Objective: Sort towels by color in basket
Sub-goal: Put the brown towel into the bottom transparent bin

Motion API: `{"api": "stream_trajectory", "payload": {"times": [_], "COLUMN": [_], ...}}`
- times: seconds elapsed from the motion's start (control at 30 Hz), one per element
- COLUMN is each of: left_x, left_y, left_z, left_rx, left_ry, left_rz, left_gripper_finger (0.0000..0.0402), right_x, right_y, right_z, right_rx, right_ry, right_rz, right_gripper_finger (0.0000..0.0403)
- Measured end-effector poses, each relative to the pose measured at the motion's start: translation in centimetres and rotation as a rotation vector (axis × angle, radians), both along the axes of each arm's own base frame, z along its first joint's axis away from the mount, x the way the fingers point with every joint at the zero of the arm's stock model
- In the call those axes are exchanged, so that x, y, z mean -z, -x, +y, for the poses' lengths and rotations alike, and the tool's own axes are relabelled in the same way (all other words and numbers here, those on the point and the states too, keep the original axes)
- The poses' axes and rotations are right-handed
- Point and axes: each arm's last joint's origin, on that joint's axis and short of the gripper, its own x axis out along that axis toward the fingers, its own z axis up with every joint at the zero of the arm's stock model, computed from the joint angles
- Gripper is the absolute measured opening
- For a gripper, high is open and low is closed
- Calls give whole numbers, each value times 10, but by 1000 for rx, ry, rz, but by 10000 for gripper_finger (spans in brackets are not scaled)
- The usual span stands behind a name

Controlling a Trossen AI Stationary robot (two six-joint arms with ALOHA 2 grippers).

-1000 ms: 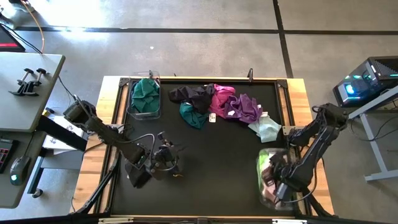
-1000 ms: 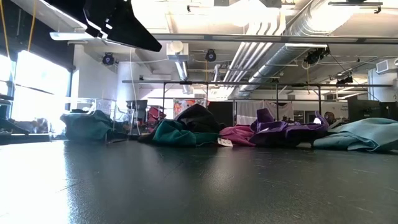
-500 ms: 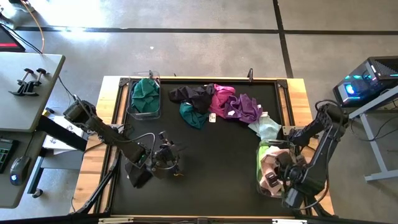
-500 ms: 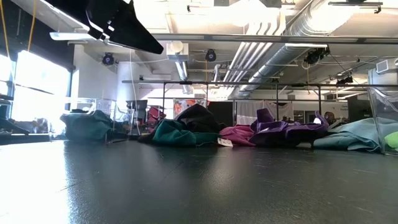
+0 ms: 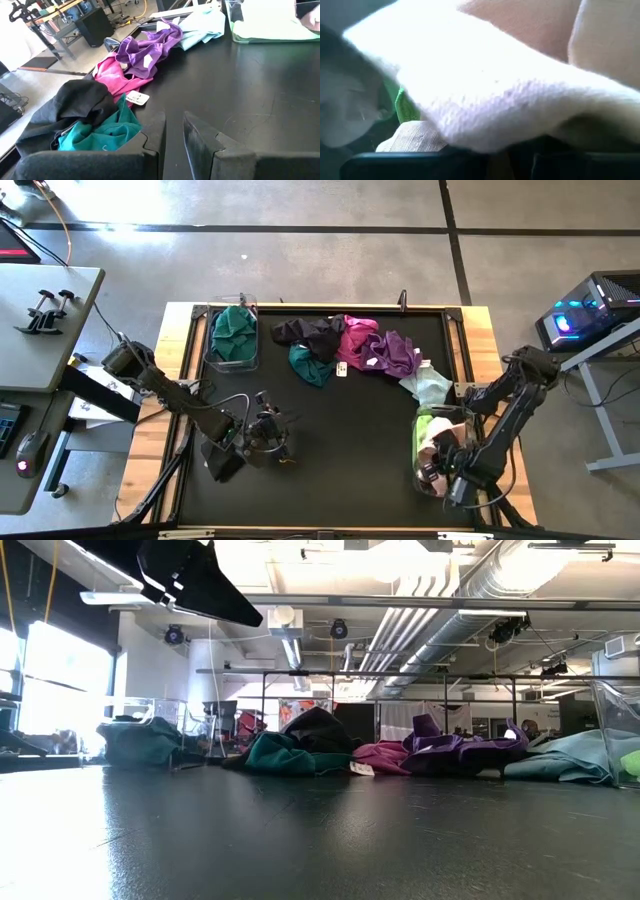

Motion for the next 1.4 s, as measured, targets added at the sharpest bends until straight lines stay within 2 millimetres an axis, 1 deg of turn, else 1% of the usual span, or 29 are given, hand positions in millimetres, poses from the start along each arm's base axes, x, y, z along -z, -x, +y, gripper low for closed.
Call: {"api": "stream_trajectory", "payload": {"times": [0.07, 0.27, 0.37, 0.43, 0.5, 0.57, 0.63, 0.83, 0.97, 1.13, 1.2, 1.27, 1.33, 1.4], "left_x": [0, 0, 0, 0, 0, 0, 0, 0, 0, 0, 0, 0, 0, 0], "left_y": [0, 0, 0, 0, 0, 0, 0, 0, 0, 0, 0, 0, 0, 0], "left_z": [0, 0, 0, 0, 0, 0, 0, 0, 0, 0, 0, 0, 0, 0], "left_rx": [0, 0, 0, 0, 0, 0, 0, 0, 0, 0, 0, 1, 0, 1], "left_ry": [0, 1, 1, 1, 1, 1, 2, 2, 2, 4, 4, 5, 4, 4], "left_rz": [0, -2, -2, -2, -2, -2, -3, -3, -3, -7, -7, -7, -6, -6], "left_gripper_finger": [53, 53, 53, 53, 53, 53, 53, 53, 53, 53, 53, 53, 53, 53], "right_x": [-11, -58, -77, -86, -89, -86, -79, -41, -17, 7, 11, 11, 5, -5], "right_y": [-3, -11, -14, -17, -18, -20, -20, -18, -23, -29, -30, -29, -29, -29], "right_z": [5, 20, 24, 24, 22, 17, 10, -14, -21, -24, -25, -26, -25, -22], "right_rx": [-16, -99, -154, -209, -248, -247, -203, -2, 53, 66, 68, 67, 60, 43], "right_ry": [9, 18, 38, 85, 161, 237, 286, 436, 427, 381, 372, 377, 402, 427], "right_rz": [-3, -34, -72, -120, -189, -240, -242, -86, -19, -41, -57, -55, -31, 26], "right_gripper_finger": [57, 57, 57, 57, 57, 57, 57, 57, 57, 57, 57, 57, 57, 57]}}
